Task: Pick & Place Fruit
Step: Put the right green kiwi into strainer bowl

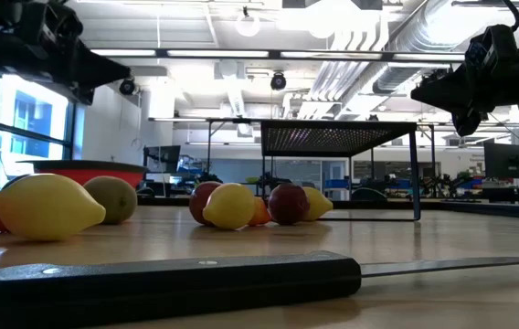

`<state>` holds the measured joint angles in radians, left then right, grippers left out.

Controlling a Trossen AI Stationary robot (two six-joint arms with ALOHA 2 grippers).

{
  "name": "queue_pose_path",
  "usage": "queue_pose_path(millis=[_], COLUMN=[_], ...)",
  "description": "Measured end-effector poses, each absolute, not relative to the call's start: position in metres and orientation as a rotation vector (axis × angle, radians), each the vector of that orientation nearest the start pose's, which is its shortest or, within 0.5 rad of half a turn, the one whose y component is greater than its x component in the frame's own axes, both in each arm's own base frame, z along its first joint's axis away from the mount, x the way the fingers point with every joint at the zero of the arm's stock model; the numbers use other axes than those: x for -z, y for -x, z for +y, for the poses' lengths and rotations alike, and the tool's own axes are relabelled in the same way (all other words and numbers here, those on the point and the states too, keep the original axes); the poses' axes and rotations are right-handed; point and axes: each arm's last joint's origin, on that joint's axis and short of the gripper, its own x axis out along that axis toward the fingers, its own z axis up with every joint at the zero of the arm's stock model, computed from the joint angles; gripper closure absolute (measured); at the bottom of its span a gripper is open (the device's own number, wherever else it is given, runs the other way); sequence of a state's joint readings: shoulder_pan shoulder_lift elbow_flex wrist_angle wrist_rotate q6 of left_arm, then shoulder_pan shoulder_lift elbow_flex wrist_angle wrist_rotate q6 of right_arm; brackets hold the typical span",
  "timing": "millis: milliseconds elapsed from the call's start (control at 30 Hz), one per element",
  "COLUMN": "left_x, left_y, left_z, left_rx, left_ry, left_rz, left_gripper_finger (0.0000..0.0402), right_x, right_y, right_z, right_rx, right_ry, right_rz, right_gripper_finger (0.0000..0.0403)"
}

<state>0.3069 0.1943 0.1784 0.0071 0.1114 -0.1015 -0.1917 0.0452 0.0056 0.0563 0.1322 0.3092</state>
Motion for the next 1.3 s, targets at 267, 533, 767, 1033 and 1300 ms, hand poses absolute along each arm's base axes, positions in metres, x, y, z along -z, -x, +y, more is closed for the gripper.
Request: queue_pose_path(millis=[267,533,767,1033,1300], left_x=[-0.223,-0.240,-0.247,-0.244,-0.245], left_y=[-0.121,-0.137,-0.142,-0.141,-0.137], left_z=[0.035,0.032,0.006,-0.019,-0.034], left_rx=[-0.189,-0.086,0.070,0.044,0.024], left_ry=[0.085,0.085,0.059,0.010,-0.004], left_rz=[0.134,0.158,0.096,0.125,0.117], left_gripper_finger=[0.0401,0.0401,0.0401,0.0401,0.0401], right_x=[-0.167,-0.167,-0.167,-0.167,-0.167], right_y=[-0.097,-0.097,-0.097,-0.097,-0.097], right_z=[-0.023,-0.023,-0.023,-0.023,-0.023], right_rx=[0.319,0.319,0.319,0.319,0.319], right_ry=[-0.306,-0.306,-0.306,-0.306,-0.306], right_rz=[-0.067,-0.067,-0.067,-0.067,-0.067], right_gripper_finger=[0.0401,0.0401,0.0401,0.0401,0.0401])
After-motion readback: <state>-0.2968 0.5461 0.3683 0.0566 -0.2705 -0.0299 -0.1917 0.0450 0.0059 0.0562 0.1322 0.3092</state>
